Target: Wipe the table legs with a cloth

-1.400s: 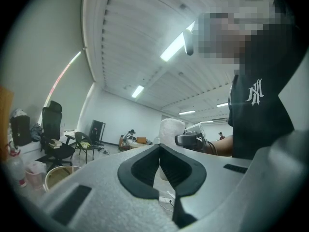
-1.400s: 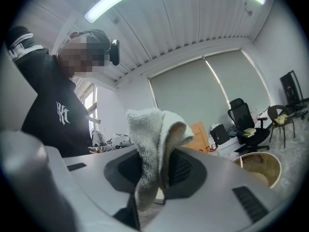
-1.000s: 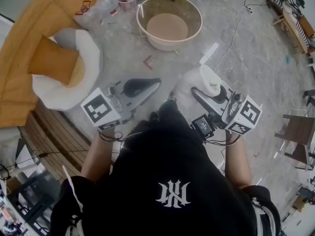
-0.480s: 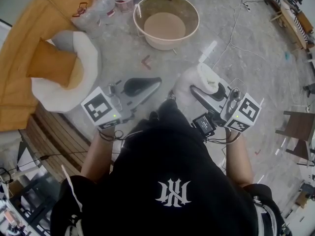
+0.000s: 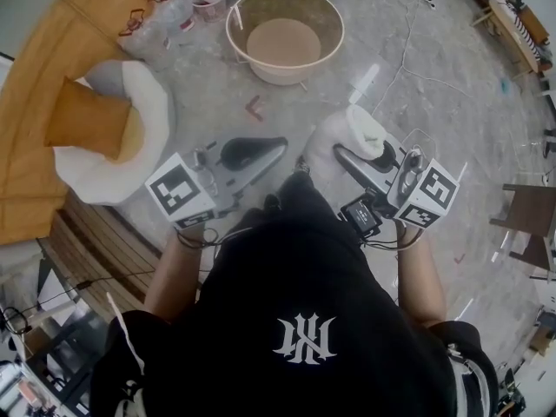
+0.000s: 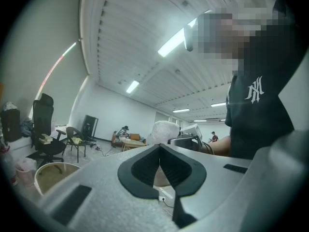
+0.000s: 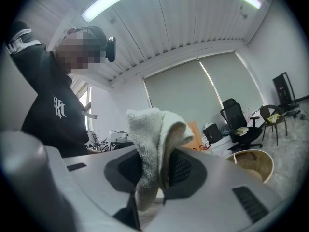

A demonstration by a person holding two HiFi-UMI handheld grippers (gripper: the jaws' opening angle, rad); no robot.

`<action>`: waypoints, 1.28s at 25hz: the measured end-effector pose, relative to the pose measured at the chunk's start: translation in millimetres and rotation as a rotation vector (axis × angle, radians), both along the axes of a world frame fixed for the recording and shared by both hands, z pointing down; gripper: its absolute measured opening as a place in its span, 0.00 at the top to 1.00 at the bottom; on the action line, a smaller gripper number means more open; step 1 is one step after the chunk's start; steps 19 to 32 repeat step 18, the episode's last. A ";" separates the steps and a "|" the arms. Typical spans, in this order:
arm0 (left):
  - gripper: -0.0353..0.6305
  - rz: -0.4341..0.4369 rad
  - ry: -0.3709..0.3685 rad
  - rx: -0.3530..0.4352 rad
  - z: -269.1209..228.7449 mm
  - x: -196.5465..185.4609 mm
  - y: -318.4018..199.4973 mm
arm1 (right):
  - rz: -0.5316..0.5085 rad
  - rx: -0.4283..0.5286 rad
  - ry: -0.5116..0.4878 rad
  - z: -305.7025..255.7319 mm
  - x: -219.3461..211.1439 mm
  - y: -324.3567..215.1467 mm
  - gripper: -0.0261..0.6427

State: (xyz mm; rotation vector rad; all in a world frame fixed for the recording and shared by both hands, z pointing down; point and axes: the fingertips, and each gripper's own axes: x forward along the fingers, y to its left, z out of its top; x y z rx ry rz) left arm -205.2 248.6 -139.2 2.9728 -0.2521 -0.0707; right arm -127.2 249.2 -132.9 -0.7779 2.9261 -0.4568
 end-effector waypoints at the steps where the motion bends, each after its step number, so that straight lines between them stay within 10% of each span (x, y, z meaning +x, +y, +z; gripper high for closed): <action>1: 0.94 0.005 -0.002 -0.003 0.8 1.0 -0.9 | 0.002 0.000 0.000 0.2 0.4 -0.8 0.83; 32: 0.94 0.103 0.010 -0.022 6.5 24.3 -3.9 | 0.054 -0.001 0.002 3.9 10.4 3.5 0.83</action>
